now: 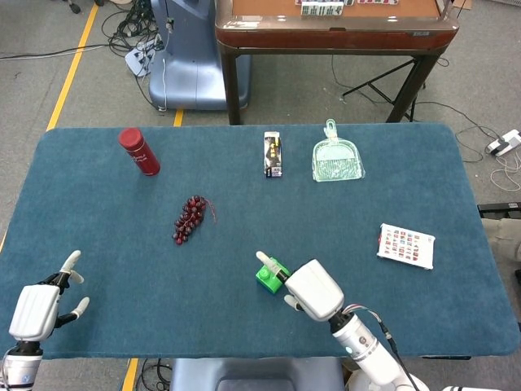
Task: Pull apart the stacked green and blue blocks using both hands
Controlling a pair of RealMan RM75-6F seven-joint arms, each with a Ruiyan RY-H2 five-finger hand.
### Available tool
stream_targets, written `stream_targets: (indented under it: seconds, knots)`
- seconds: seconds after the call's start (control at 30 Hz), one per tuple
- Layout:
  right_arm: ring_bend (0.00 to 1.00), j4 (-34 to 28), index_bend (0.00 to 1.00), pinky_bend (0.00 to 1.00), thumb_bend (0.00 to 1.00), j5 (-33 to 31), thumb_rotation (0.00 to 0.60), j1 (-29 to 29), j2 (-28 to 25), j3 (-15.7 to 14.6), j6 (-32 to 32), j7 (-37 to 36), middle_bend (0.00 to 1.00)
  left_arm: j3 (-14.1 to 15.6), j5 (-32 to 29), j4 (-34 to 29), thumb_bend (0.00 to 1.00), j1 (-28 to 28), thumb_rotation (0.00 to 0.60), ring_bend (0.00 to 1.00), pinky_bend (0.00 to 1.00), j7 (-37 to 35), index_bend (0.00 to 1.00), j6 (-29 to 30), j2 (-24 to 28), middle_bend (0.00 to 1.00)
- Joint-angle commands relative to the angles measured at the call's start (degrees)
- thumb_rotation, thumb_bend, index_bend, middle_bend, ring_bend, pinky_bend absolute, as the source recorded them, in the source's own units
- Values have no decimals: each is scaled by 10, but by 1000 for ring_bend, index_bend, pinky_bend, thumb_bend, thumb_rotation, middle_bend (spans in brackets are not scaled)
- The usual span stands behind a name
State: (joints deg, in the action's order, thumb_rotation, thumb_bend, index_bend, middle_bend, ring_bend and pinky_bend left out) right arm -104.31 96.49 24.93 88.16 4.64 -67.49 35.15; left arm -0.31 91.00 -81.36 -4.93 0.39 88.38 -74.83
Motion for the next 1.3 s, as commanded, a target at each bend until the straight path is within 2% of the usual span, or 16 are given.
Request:
stream_targets:
  seconds: [0.03,0.6,1.3]
  knots:
    - [1000,5,54,1000,0,1,600,9,4,2,9,11,974,1,0,-2,274,-1,600,467,646,4,60,-2,-1,438]
    - [1000,58,58,1000,0,-10,600,70,64,13,74,100,974,3,-4,-2,274,0,600,467,646,7,60,-8,-10,438]
    - [1000,128,58,1000,0,-60,600,104,126,22,90,130,974,7,-3,6,274,2,600,467,646,-1,60,-9,-18,438]
